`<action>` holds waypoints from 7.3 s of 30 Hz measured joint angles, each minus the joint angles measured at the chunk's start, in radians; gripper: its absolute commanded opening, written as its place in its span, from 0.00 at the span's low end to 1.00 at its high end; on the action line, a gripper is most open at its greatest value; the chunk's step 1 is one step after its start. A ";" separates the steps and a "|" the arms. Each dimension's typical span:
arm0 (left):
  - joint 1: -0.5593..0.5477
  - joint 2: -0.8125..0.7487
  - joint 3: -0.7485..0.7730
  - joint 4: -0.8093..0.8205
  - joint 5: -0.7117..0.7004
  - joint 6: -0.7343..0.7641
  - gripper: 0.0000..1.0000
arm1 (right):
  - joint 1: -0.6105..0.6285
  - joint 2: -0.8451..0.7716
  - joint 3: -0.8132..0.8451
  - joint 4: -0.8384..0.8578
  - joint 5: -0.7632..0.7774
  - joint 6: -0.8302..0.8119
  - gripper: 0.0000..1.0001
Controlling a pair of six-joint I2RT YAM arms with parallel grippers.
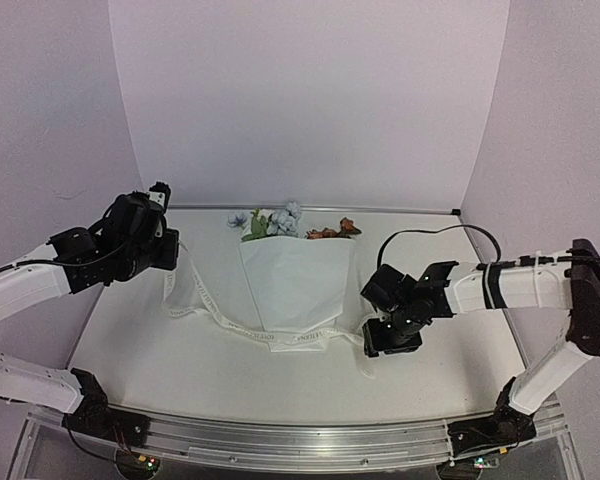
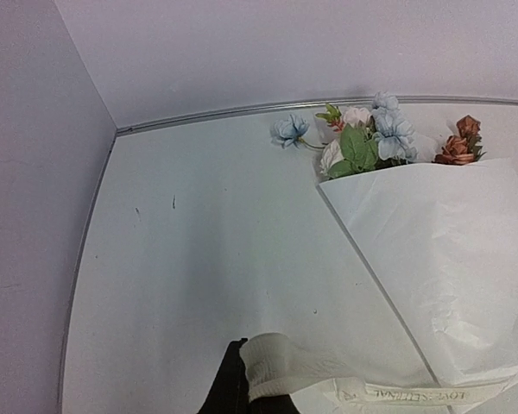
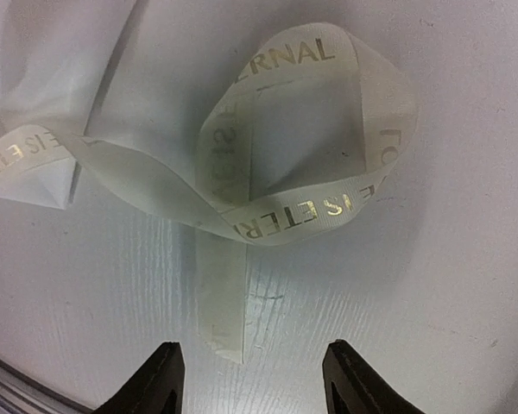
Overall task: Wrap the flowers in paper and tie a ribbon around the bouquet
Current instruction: Adjust the ribbon at the center of the board, then place the ribbon at the center of the board, then pick up the folded bouquet from the center of the board.
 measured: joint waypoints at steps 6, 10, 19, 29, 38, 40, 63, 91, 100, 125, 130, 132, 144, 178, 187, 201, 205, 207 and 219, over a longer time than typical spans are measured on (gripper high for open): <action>0.007 -0.007 -0.004 -0.007 0.001 -0.026 0.00 | 0.046 0.109 0.016 0.023 0.065 0.029 0.48; 0.010 -0.017 -0.010 -0.020 0.002 -0.032 0.00 | 0.087 0.169 0.060 0.007 0.120 0.044 0.47; 0.013 -0.023 -0.012 -0.045 0.001 -0.046 0.00 | 0.110 0.237 0.076 0.023 0.161 0.093 0.33; 0.020 -0.034 -0.012 -0.048 -0.010 -0.046 0.00 | 0.111 0.195 -0.011 0.168 0.191 0.188 0.00; 0.045 -0.070 -0.009 -0.088 -0.113 -0.031 0.00 | 0.091 -0.049 -0.067 -0.182 0.389 0.184 0.00; 0.049 -0.092 -0.001 -0.105 -0.144 -0.008 0.00 | 0.058 -0.137 -0.042 -0.265 0.436 0.162 0.00; 0.054 -0.244 0.135 -0.034 -0.031 0.274 0.00 | -0.297 -0.434 0.265 -0.610 0.515 -0.120 0.00; 0.065 -0.217 -0.390 -0.100 0.154 -0.712 0.85 | -0.716 -0.499 0.042 -0.700 0.504 0.054 0.00; 0.307 -0.177 -0.392 -0.108 0.245 -0.878 0.64 | -0.743 -0.500 0.038 -0.698 0.451 0.066 0.00; 0.426 0.199 -0.447 -0.082 0.251 -1.223 0.00 | -0.743 -0.535 0.039 -0.625 0.355 0.004 0.00; 0.518 0.148 -0.427 -0.141 0.161 -1.181 0.00 | -0.743 -0.518 0.054 -0.626 0.417 -0.028 0.00; 0.561 0.105 -0.400 -0.169 0.114 -1.153 0.00 | -0.743 -0.508 0.079 -0.633 0.450 -0.042 0.00; 0.776 0.030 -0.327 -0.185 -0.055 -0.966 0.00 | -0.768 -0.500 0.192 -0.695 0.623 -0.119 0.00; 0.682 0.122 -0.102 0.043 0.452 -0.486 0.84 | -0.648 -0.463 0.103 -0.470 0.041 -0.146 0.90; 0.462 0.334 -0.076 0.251 0.804 -0.473 0.86 | -0.396 -0.055 0.188 -0.122 -0.206 -0.099 0.93; 0.356 0.638 -0.044 0.529 1.089 -0.550 0.71 | -0.293 0.334 0.388 0.170 -0.354 0.052 0.84; 0.332 0.703 -0.021 0.594 1.133 -0.578 0.66 | -0.293 0.356 0.352 0.262 -0.385 0.126 0.79; 0.323 0.740 -0.012 0.620 1.149 -0.591 0.64 | -0.293 0.371 0.331 0.314 -0.400 0.162 0.77; 0.268 0.849 0.021 0.680 1.172 -0.650 0.59 | -0.293 0.431 0.216 0.567 -0.432 0.325 0.50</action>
